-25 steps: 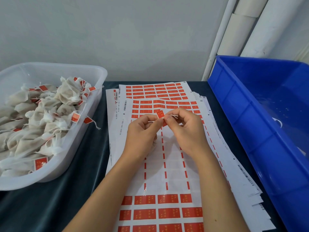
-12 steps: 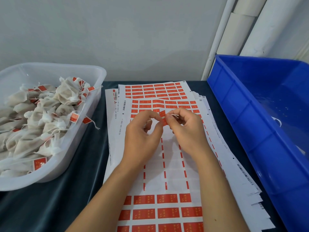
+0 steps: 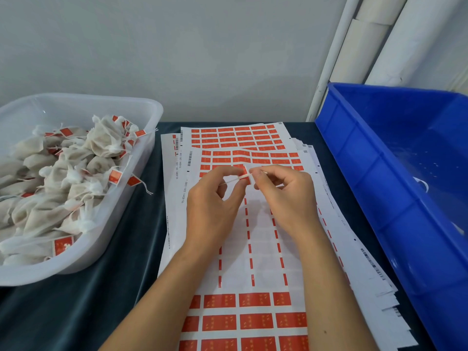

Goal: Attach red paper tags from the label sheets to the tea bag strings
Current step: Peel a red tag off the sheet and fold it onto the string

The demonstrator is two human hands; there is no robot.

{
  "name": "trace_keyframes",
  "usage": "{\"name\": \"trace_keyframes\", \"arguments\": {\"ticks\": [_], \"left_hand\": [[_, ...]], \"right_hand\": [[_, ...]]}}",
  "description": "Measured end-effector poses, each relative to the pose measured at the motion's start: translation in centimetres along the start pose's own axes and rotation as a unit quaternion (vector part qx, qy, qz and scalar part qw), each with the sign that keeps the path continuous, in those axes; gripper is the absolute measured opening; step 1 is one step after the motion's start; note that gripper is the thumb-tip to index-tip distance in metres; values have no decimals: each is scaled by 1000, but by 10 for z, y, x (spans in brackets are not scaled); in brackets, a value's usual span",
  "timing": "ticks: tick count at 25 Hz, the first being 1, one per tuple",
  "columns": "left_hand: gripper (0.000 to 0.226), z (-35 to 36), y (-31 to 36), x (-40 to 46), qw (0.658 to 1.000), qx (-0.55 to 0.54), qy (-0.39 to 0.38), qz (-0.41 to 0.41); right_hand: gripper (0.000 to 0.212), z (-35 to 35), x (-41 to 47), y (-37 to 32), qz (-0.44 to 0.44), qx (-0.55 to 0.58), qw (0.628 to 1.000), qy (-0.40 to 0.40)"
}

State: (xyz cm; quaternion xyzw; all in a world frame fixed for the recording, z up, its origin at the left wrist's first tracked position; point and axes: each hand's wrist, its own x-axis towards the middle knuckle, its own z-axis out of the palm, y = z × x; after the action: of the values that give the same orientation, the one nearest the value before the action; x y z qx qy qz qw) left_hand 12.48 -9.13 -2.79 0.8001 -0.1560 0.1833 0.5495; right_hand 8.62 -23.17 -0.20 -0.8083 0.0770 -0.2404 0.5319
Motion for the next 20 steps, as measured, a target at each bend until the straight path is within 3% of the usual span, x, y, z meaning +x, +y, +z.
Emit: {"name": "trace_keyframes", "arguments": {"ticks": [4,7,13,20], "left_hand": [[14,2,1,-1,999,5,-12,-46],[9,-2,2,3,994,-53,-54,-83],[8,-18,0,18,946,-180,-180,-203],[8,-20,-1,21,920,-217,-202,-257]], "right_hand": [[6,0,1,2,-10,-1,1000,13],[9,0,4,3,-8,2,1000,16],[8,-2,3,0,15,28,999,-22],[9,-2,3,-1,18,55,997,-42]]}}
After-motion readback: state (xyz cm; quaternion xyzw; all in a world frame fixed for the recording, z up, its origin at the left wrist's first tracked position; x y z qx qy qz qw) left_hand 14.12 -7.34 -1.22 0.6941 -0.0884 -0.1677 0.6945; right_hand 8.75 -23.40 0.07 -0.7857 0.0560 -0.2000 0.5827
